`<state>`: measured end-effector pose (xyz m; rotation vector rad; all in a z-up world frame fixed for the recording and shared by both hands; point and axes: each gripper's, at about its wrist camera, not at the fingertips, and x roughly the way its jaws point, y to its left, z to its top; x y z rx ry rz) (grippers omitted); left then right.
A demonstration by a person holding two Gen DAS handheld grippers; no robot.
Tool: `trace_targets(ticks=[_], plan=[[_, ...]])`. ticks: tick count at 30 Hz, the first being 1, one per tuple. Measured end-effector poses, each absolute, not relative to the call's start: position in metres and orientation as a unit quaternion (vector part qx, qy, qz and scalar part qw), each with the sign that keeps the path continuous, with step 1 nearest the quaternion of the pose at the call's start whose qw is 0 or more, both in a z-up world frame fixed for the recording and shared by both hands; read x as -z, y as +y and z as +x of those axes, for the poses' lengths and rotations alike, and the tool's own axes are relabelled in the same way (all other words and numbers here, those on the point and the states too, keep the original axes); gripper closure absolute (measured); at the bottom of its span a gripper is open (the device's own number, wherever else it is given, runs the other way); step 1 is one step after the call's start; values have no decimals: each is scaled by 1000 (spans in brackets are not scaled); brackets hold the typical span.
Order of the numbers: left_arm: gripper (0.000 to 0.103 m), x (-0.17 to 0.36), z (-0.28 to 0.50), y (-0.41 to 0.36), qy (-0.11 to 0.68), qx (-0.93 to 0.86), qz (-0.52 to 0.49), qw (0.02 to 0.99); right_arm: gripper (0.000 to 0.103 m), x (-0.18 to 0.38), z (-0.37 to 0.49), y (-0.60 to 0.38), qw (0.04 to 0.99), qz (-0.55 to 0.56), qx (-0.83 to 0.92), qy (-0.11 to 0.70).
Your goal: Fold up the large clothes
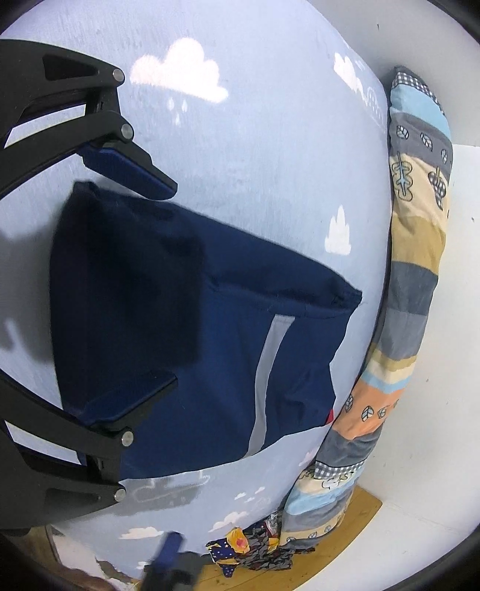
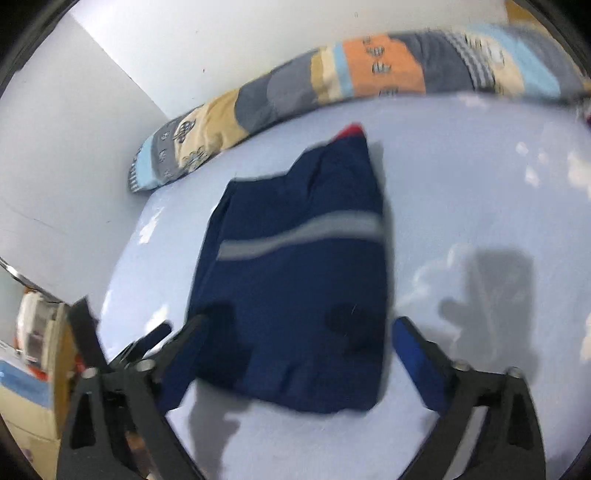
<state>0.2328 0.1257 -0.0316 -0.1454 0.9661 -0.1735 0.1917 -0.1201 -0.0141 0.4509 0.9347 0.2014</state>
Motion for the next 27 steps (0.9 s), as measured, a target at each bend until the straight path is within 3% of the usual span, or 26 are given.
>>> trace_targets(ticks=[8, 13, 15, 24, 27], plan=[[8, 31, 228, 136, 466, 78, -53, 880, 13, 36, 191, -79, 854, 222, -107, 457], [8, 31, 227, 133, 467, 84, -42, 879, 13, 84, 213, -52, 831, 77, -66, 547], [8, 31, 227, 131, 465, 85, -35, 880, 1, 89, 216, -47, 827, 45, -42, 558], [8, 29, 226, 136, 460, 82, -40, 883, 0, 97, 213, -77, 823, 115, -31, 556], [8, 26, 225, 134, 454, 82, -33, 886, 0, 122, 210, -104, 791, 234, -64, 561]])
